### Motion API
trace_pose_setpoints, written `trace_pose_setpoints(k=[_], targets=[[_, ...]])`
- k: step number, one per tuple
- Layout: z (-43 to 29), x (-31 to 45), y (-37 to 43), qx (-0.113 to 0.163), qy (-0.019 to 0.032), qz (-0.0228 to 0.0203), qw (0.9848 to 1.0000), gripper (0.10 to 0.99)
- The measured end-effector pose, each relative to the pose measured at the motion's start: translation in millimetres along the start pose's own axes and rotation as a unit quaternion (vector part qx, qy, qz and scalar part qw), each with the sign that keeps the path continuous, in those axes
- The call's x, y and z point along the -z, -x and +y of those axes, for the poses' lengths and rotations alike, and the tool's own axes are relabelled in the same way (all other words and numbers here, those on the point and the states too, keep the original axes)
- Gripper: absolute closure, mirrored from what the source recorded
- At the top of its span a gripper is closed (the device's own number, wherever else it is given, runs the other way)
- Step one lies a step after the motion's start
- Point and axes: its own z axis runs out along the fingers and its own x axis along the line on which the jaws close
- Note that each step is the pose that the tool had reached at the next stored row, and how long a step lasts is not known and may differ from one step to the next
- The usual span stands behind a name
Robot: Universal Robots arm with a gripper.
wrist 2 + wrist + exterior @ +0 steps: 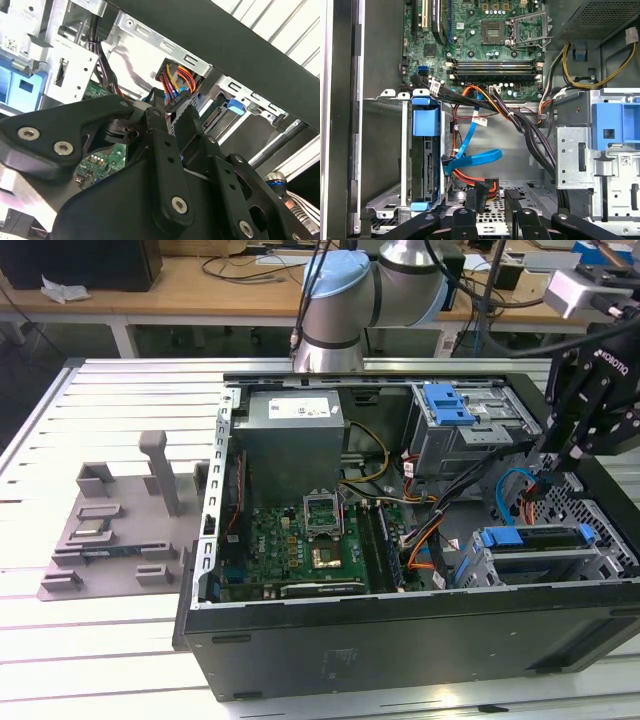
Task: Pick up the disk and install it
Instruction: 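Insert the first disk wire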
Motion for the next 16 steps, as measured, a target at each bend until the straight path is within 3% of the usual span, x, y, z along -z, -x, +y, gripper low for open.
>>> trace_pose_setpoints(k=[8,16], targets=[[-1.0,-10.6,0.1,-0.012,0.0005,0.0126,0.9998,0.725],[-1.4,-15.8,-1.6,-0.025,0.001,0.0196,0.9995,0.725]])
